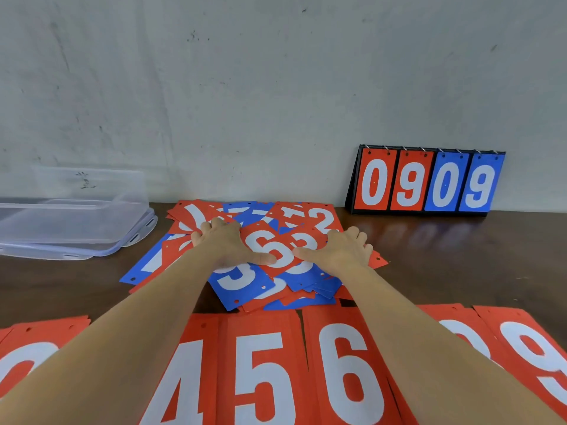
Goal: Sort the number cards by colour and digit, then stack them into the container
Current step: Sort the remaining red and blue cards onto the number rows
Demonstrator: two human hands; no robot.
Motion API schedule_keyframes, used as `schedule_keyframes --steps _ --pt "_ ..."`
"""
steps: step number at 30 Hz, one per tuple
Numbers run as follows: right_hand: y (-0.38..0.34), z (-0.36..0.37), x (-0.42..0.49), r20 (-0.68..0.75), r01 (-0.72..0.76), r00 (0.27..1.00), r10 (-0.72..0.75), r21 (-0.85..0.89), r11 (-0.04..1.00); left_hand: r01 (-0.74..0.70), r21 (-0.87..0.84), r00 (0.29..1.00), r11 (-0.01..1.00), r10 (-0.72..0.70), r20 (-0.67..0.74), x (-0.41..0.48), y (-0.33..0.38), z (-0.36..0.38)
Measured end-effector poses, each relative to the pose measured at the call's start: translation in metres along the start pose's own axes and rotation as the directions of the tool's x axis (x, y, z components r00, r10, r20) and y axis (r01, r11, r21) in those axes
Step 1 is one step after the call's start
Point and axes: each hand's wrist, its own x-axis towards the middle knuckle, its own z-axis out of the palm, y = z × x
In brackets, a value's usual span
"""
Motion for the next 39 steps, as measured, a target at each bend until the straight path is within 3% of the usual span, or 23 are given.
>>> schedule_keyframes --steps 8,14,17,20,22,25,28,39 --pt "-0.001 0.003 0.0 -0.058 0.012 0.998 -0.01 0.035 0.999 -0.026 -0.084 0.997 0.996 0.019 -0.081 -0.005 0.0 0.005" --pt "-0.003 0.003 -0.001 -0.134 0.005 0.991 0.026 0.224 0.975 -0.107 -0.271 0.965 0.957 0.034 -0.259 -0.017 0.011 0.01" --pt "-0.001 0.001 0.002 -0.131 0.011 0.991 0.036 0.341 0.94 -0.242 -0.465 0.938 0.851 0.083 -0.336 -0.022 0.016 0.013" --pt "0.008 -0.004 0.008 -0.141 0.025 0.989 0.037 0.417 0.909 -0.314 -0.647 0.906 0.695 0.015 -0.424 -0.025 0.012 0.008" --pt "0.017 -0.008 0.01 -0.173 0.057 0.985 0.029 0.474 0.879 -0.322 -0.687 0.894 0.651 -0.031 -0.448 -0.028 0.005 0.003" --pt "0.026 -0.01 0.009 -0.178 0.064 0.983 0.036 0.522 0.85 -0.293 -0.748 0.902 0.595 -0.086 -0.422 -0.03 -0.004 -0.006" --pt "0.03 -0.013 0.007 -0.21 0.101 0.977 0.023 0.559 0.823 -0.214 -0.762 0.929 0.611 -0.113 -0.351 -0.035 -0.009 -0.014" --pt "0.048 -0.061 -0.027 -0.195 0.163 0.981 0.011 0.849 0.503 -0.202 -0.865 0.948 0.458 -0.13 -0.291 -0.078 -0.008 -0.037"
